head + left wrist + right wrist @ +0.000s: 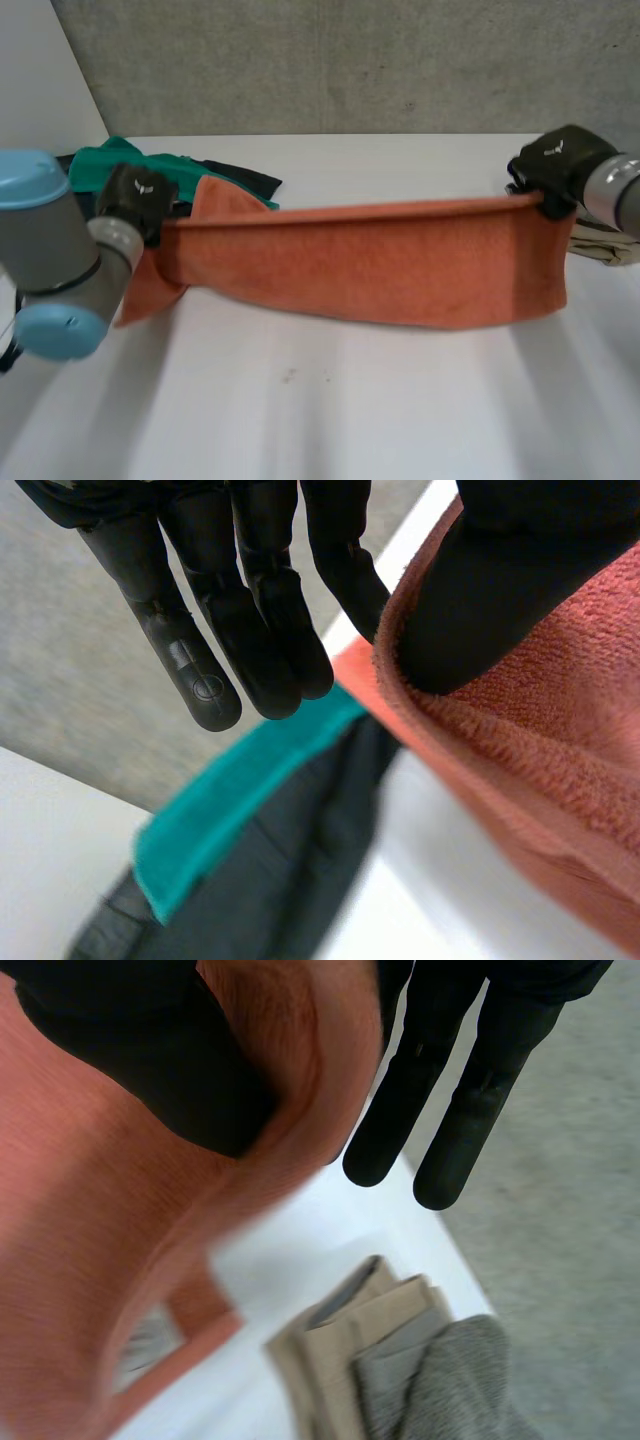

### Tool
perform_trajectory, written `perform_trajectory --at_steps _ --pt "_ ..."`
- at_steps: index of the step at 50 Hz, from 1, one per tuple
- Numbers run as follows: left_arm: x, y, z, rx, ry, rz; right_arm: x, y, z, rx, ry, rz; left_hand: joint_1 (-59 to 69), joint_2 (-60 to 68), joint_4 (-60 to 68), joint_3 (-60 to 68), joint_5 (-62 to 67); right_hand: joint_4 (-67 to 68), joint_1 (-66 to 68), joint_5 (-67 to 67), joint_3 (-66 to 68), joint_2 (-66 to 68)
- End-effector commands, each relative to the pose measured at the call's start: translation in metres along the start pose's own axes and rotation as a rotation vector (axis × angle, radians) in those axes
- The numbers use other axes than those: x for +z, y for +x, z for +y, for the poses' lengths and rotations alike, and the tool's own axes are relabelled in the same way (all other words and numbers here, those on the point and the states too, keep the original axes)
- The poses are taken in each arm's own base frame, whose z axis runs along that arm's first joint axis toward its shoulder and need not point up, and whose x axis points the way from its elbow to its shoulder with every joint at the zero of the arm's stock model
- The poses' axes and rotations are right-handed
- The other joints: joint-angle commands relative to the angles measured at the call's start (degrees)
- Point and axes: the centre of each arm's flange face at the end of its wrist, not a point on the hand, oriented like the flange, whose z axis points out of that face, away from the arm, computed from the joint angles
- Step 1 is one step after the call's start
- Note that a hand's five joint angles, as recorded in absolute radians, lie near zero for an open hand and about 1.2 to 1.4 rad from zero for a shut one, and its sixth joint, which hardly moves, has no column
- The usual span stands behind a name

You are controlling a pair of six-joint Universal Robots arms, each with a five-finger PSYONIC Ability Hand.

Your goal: Fold the laundry.

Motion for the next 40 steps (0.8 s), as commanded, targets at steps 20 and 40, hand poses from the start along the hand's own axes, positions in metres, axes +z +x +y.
perform_trajectory --at_steps 20,40 --pt "0.017 -0.065 -0.103 -0.095 0.582 -0.343 0.001 0.049 -0.102 0.128 0.662 0.510 14.1 11.4 11.3 11.6 14.3 11.3 16.4 11.5 11.7 12.5" --pt "-0.022 0.064 0.053 -0.081 0.106 0.046 0.021 -0.061 0.085 0.248 0.044 -0.039 -9.0 -11.8 -11.9 -11.5 -8.9 11.3 16.4 11.5 11.7 12.5"
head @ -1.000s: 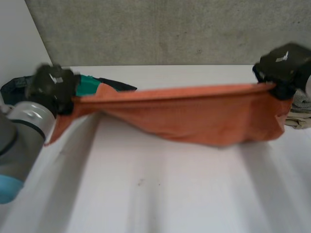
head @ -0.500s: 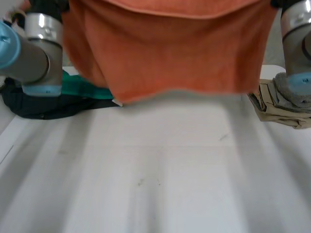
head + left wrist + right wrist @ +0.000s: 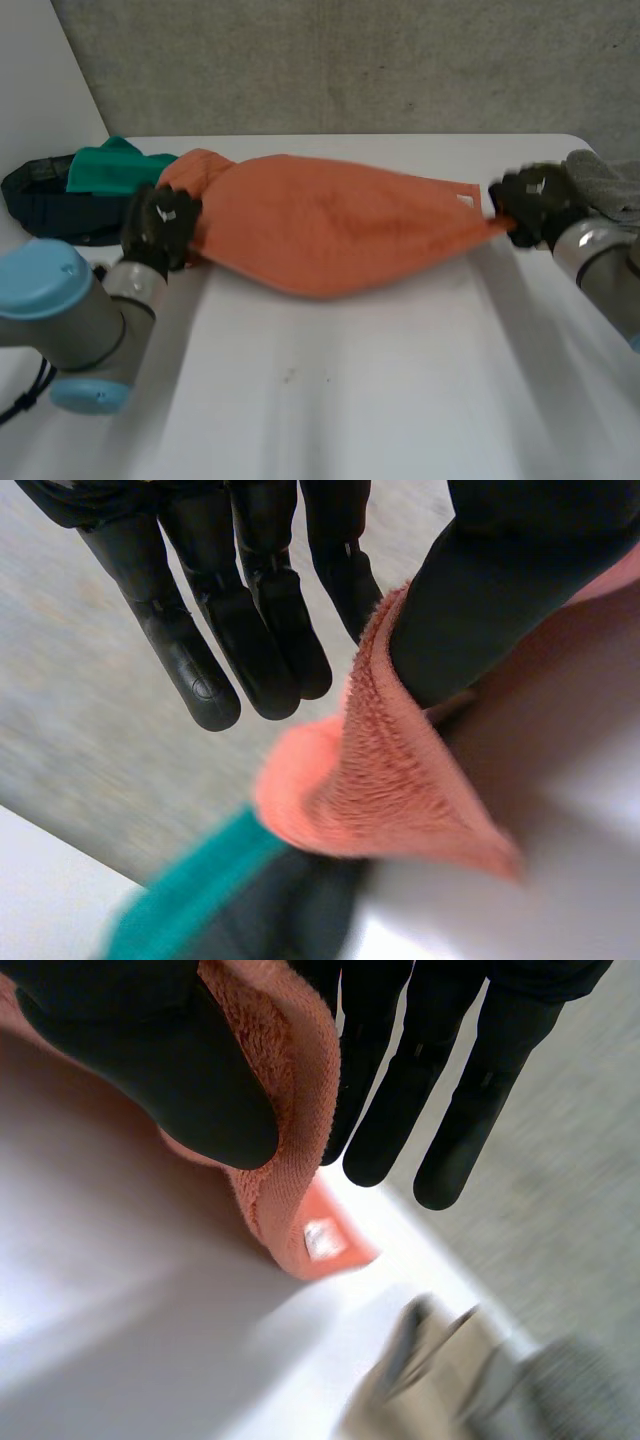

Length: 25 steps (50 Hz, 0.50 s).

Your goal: Fold the laundry.

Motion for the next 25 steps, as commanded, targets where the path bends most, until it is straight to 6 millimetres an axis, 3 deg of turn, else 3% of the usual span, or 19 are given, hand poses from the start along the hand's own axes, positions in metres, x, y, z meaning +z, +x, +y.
perform_trajectory --at_steps 1,5,13,25 --pt "-0.001 0.013 0.026 -0.006 -0.071 0.035 0.001 0.000 0.031 0.029 -0.111 -0.032 -10.0 -11.5 -11.5 -11.3 -10.6 11.3 16.4 11.2 11.6 12.5" --pt "0.003 0.004 0.033 -0.003 -0.089 0.010 0.004 0.013 0.031 0.039 -0.108 0.002 -28.2 -29.6 -29.6 -29.5 -28.7 11.3 16.4 11.2 11.6 12.5" --pt "0.007 -0.023 0.054 -0.010 -0.153 -0.054 0.005 0.029 0.035 0.048 -0.117 0.042 -29.2 -30.7 -30.7 -30.5 -29.8 11.3 16.4 11.2 11.6 12.5" --pt "0.002 -0.031 0.049 -0.183 -0.167 0.064 0.007 0.032 0.034 0.043 -0.109 0.052 -27.9 -29.3 -29.3 -29.2 -28.4 11.3 16.4 11.2 11.6 12.5"
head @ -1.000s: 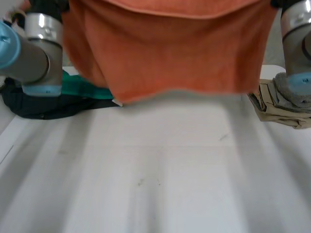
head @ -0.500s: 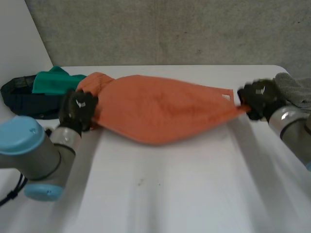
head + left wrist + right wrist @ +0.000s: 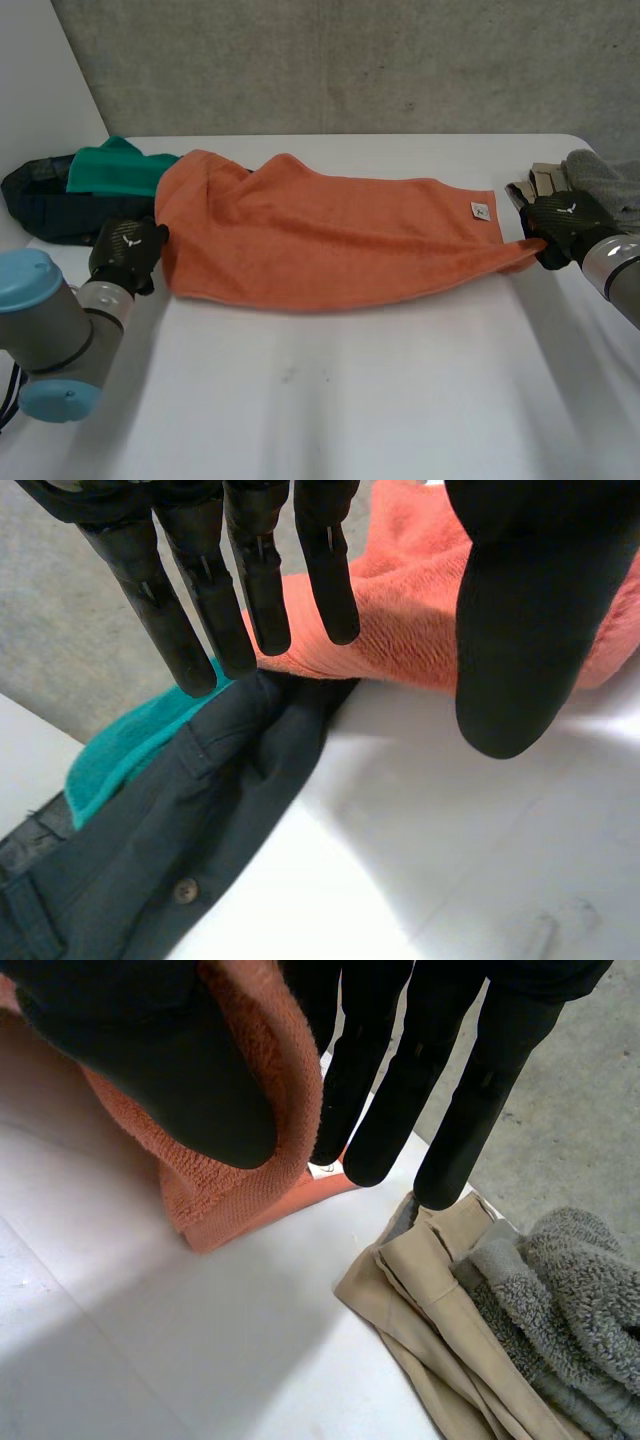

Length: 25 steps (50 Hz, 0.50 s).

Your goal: Fold the laundry.

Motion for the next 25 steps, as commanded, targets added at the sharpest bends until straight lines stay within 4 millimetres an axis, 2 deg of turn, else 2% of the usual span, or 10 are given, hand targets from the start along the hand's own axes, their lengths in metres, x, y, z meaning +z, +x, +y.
perform_trajectory --at_steps 1,5,13,25 --pt "-0.003 -0.004 -0.004 -0.141 -0.018 0.090 0.002 0.003 -0.002 -0.003 0.010 0.006 3.6 3.9 4.1 3.7 4.8 11.3 16.4 11.2 11.6 12.5" --pt "-0.001 -0.008 -0.003 -0.207 -0.036 0.119 0.005 0.009 -0.002 -0.007 0.013 0.022 4.1 4.4 4.6 4.2 5.3 11.3 16.4 11.2 11.6 12.5" --pt "0.005 -0.008 -0.005 -0.211 -0.023 0.133 0.007 0.016 -0.001 -0.004 0.013 0.037 4.3 4.6 4.7 4.4 5.5 11.3 16.4 11.2 11.6 12.5" --pt "0.011 0.020 -0.008 -0.200 0.001 0.218 0.009 0.015 0.002 -0.006 0.007 0.036 1.6 1.9 2.0 1.7 2.8 11.3 16.4 11.2 11.6 12.5"
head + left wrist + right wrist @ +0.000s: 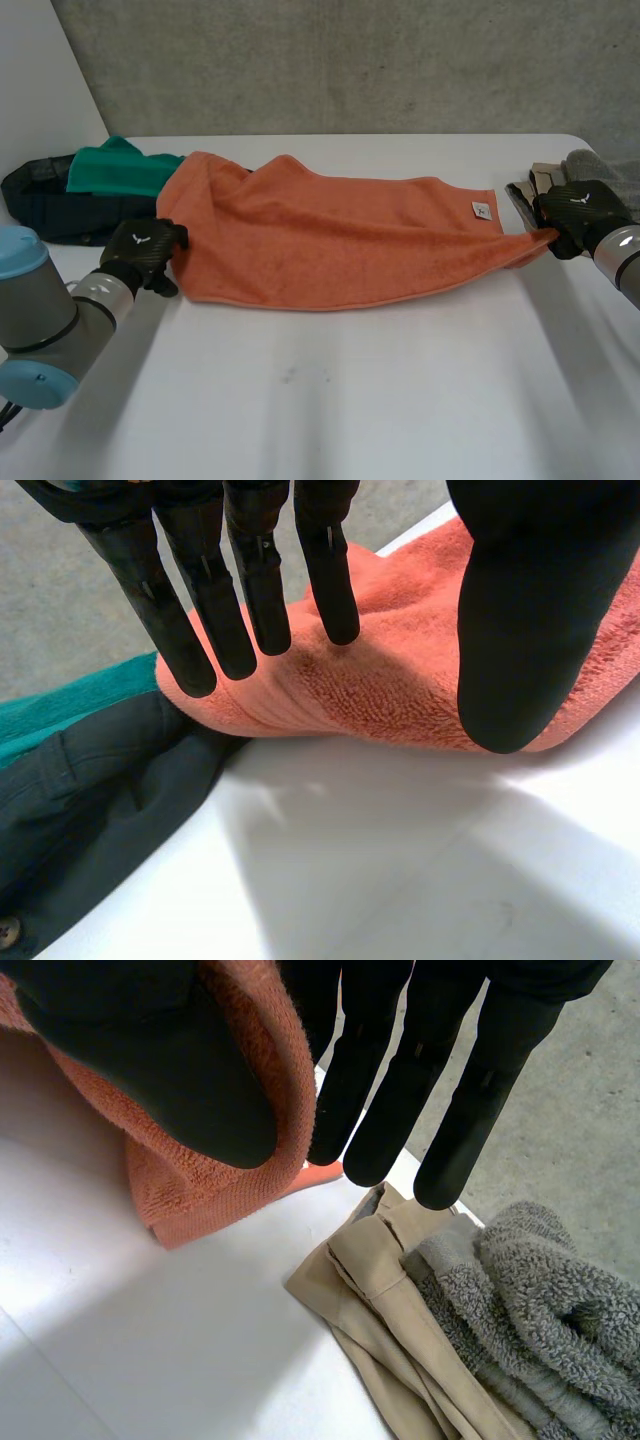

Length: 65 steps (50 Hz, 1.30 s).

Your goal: Fold the laundry.

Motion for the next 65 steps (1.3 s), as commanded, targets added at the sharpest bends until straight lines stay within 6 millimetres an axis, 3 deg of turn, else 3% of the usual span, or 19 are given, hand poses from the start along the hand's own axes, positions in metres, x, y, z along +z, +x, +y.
perform_trajectory --at_steps 1,7,8,9,10,14,20,25,29,33,36,39,48,53,55,59,60,63,65 --pt "0.011 0.018 0.001 0.014 0.014 0.056 0.001 -0.002 0.002 0.000 -0.006 -0.004 1.6 1.9 2.1 1.7 2.7 11.3 16.4 11.2 11.6 12.5" --pt "0.024 0.022 0.010 0.019 -0.008 0.066 0.001 -0.002 0.002 0.002 -0.008 -0.005 6.8 7.1 7.2 6.9 7.8 11.3 16.4 11.2 11.6 12.5" --pt "0.025 0.021 0.010 0.020 -0.010 0.065 0.001 -0.002 0.001 0.001 -0.006 -0.004 13.5 13.8 13.9 13.5 14.5 11.3 16.4 11.2 11.6 12.5" --pt "0.027 0.020 0.009 0.020 -0.012 0.061 0.000 -0.001 0.001 0.001 -0.005 -0.002 40.7 41.0 41.1 40.8 41.7 11.3 16.4 11.2 11.6 12.5" --pt "0.028 0.019 0.009 0.018 -0.012 0.058 0.000 -0.001 0.001 0.001 -0.007 -0.003 46.4 46.7 46.9 46.5 47.5 11.3 16.4 11.2 11.6 12.5" --pt "0.025 0.016 -0.004 0.016 0.002 0.042 -0.002 0.000 -0.002 -0.001 -0.006 -0.001 46.5 46.8 46.9 46.6 47.5 11.3 16.4 11.2 11.6 12.5" --pt "-0.007 -0.002 -0.080 -0.006 0.173 -0.018 -0.013 0.008 -0.022 -0.014 0.017 0.012 46.5 46.8 46.9 46.6 47.5 11.3 16.4 11.2 11.6 12.5" --pt "-0.054 -0.020 -0.160 -0.021 0.387 -0.077 -0.051 0.030 -0.085 -0.093 0.101 0.058 46.5 46.8 46.9 46.6 47.5 11.3 16.4 11.2 11.6 12.5" --pt "-0.092 -0.032 -0.206 0.002 0.497 -0.115 -0.089 0.049 -0.138 -0.153 0.203 0.129 46.5 46.8 46.9 46.6 47.5 11.3 16.4 11.2 11.6 12.5" --pt "-0.107 -0.036 -0.225 0.011 0.500 -0.117 -0.126 0.059 -0.177 -0.193 0.268 0.171 46.5 46.8 46.9 46.6 47.5 11.3 16.4 11.2 11.6 12.5" --pt "-0.108 -0.036 -0.225 0.004 0.453 -0.105 -0.130 0.058 -0.176 -0.208 0.216 0.143 46.5 46.8 46.9 46.6 47.5 11.3 16.4 11.2 11.6 12.5" --pt "-0.092 -0.031 -0.204 0.011 0.322 -0.067 -0.124 0.054 -0.165 -0.243 0.146 0.111 46.5 46.8 46.9 46.6 47.5 11.3 16.4 11.2 11.6 12.5" --pt "-0.014 -0.010 -0.098 0.139 -0.053 -0.015 -0.058 0.006 -0.092 -0.313 -0.132 -0.068 46.5 46.8 46.9 46.6 47.5 11.3 16.4 11.2 11.6 12.5" --pt "0.030 -0.009 -0.092 0.171 -0.040 -0.064 -0.013 0.001 -0.074 -0.324 -0.141 -0.004 46.5 46.8 46.9 46.6 47.5 11.3 16.4 11.2 11.6 12.5" --pt "0.042 -0.011 -0.105 0.177 0.025 -0.087 0.000 0.004 -0.081 -0.330 -0.089 0.053 46.5 46.8 46.9 46.6 47.5 11.3 16.4 11.2 11.6 12.5" --pt "0.061 -0.026 -0.168 0.203 0.310 -0.196 0.018 0.023 -0.130 -0.311 0.183 0.261 46.5 46.8 46.9 46.6 47.5 11.3 16.4 11.2 11.6 12.5" --pt "0.062 -0.033 -0.195 0.211 0.453 -0.253 0.021 0.034 -0.153 -0.278 0.324 0.348 46.5 46.8 46.9 46.6 47.5 11.3 16.4 11.2 11.6 12.5" --pt "0.056 -0.050 -0.240 0.216 0.687 -0.366 0.005 0.061 -0.207 -0.209 0.621 0.523 46.5 46.8 46.9 46.6 47.5 11.3 16.4 11.2 11.6 12.5" --pt "0.037 -0.063 -0.281 0.213 0.890 -0.458 -0.010 0.072 -0.230 -0.181 0.746 0.595 46.5 46.8 46.9 46.6 47.5 11.3 16.4 11.2 11.6 12.5"
